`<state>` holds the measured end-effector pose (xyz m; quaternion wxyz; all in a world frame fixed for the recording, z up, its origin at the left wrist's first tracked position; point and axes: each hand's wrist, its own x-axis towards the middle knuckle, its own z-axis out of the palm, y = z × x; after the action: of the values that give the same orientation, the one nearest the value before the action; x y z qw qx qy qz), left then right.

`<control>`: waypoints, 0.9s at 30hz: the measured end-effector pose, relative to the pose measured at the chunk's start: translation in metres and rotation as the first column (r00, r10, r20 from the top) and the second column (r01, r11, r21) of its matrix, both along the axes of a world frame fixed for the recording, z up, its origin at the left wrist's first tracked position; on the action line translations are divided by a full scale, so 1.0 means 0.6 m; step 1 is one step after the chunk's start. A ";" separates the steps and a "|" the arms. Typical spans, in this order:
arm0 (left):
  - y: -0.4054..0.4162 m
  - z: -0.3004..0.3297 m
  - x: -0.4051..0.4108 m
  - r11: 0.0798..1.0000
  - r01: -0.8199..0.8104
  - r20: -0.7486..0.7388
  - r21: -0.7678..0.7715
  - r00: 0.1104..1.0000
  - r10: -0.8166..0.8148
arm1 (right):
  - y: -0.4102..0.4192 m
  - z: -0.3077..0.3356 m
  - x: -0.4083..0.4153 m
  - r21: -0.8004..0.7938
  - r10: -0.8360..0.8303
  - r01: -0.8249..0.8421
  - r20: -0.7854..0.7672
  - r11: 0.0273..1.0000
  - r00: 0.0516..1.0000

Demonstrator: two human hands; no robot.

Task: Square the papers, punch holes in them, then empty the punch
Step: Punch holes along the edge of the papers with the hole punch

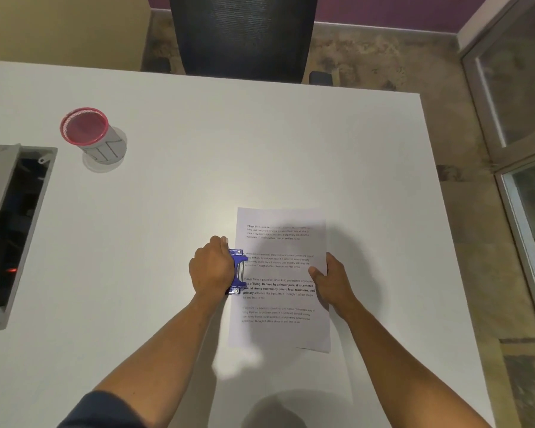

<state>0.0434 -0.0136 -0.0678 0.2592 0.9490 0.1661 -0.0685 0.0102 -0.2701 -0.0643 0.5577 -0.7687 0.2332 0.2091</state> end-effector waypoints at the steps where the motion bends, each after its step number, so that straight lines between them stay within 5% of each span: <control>1: 0.000 0.003 -0.001 1.000 -0.002 -0.008 -0.014 1.000 0.001 | -0.001 0.000 0.001 0.004 0.003 -0.003 -0.004 1.000 1.000; 7: 0.000 0.024 -0.014 0.978 -0.162 -0.103 -0.130 0.983 0.150 | -0.003 0.000 -0.002 -0.024 0.023 -0.023 -0.006 0.999 1.000; 13: -0.003 0.045 -0.046 0.817 -0.222 -0.111 -0.532 0.975 0.193 | 0.001 0.013 -0.003 -0.038 0.015 -0.014 0.016 0.999 1.000; 27: 0.050 0.051 -0.070 0.669 -0.321 -0.169 -0.671 0.944 0.283 | -0.024 0.040 -0.025 0.024 -0.019 0.018 0.049 1.000 0.999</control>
<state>0.0012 0.0163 -0.0371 0.5966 0.7409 0.2897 -0.1054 -0.0049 -0.2844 -0.0402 0.5742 -0.7648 0.2241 0.1878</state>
